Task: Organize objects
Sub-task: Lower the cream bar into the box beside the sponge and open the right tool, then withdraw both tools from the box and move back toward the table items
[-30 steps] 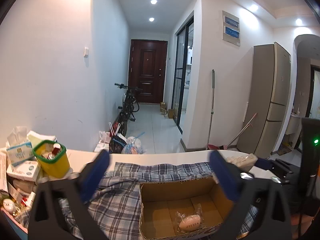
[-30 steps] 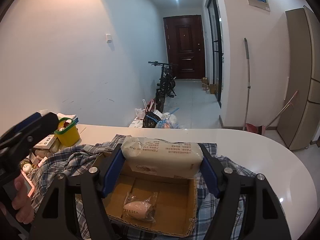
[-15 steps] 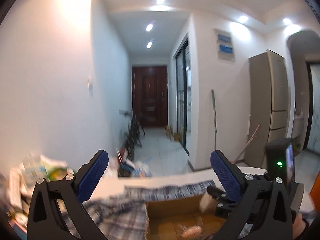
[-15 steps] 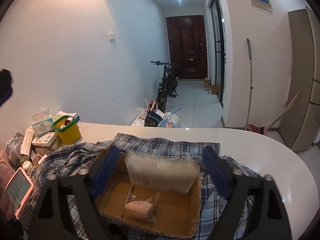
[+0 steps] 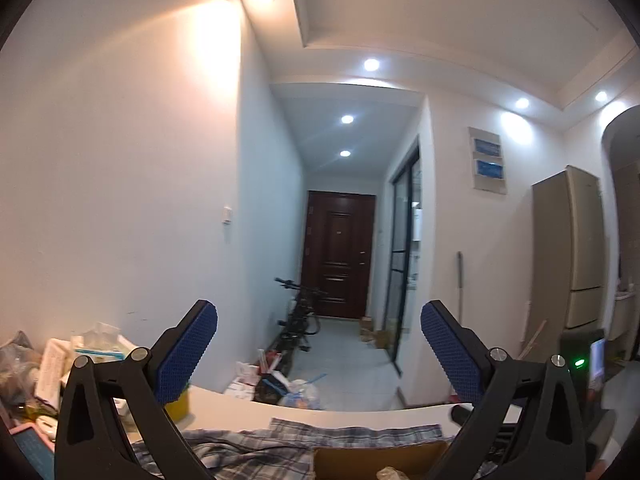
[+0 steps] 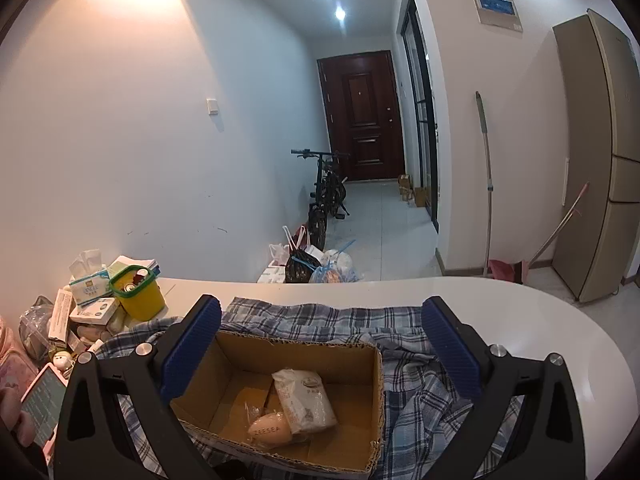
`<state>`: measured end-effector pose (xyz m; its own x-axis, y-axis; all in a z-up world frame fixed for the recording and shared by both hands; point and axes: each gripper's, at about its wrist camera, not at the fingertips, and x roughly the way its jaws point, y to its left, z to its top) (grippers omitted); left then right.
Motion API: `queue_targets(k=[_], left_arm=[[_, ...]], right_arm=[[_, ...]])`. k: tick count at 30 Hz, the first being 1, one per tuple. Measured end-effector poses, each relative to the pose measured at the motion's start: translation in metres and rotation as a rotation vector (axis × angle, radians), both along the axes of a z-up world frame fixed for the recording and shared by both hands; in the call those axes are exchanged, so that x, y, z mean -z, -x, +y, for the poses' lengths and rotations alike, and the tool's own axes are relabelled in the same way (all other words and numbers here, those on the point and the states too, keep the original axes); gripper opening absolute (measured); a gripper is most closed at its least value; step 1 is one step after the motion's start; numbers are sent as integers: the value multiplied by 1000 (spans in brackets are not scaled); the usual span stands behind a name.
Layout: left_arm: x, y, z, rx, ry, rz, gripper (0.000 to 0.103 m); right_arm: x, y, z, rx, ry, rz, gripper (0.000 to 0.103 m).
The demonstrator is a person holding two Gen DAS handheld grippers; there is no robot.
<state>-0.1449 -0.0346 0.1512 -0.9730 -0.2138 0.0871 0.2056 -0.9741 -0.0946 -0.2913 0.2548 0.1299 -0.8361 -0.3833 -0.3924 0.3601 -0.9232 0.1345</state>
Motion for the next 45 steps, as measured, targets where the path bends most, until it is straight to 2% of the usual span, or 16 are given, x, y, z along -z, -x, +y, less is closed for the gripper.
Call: queue_targets(k=[3, 8, 12, 15, 20, 23, 25, 28, 31, 36, 45], left_arm=[[-3, -2, -3, 30, -6, -43, 103], [-6, -13, -16, 188, -90, -54, 103], [-10, -23, -10, 121, -29, -40, 103], [-15, -33, -6, 121, -1, -12, 103], [-21, -42, -9, 218, -31, -23, 103], [-21, -41, -14, 171, -53, -17, 103], [-21, -44, -18, 135, -71, -3, 103], [-27, -47, -19, 164, -87, 0, 103], [-28, -55, -16, 176, -66, 9, 103], [-27, -56, -14, 111, -55, 33, 103], [-29, -59, -16, 150, -86, 26, 103]], right_arm=[[-16, -13, 4, 8, 12, 55, 100], [-41, -38, 19, 31, 64, 142, 103], [-59, -57, 30, -15, 136, 171, 103], [-69, -73, 36, -37, 186, 202, 103], [-81, -95, 41, -41, 217, 268, 103], [-83, -106, 44, -44, 229, 295, 103], [-81, -111, 41, -51, 225, 301, 103], [-82, -118, 39, -63, 213, 316, 103], [-83, -124, 39, -55, 204, 338, 103], [-79, -130, 37, -42, 184, 349, 103], [-72, -130, 31, -26, 139, 320, 103]])
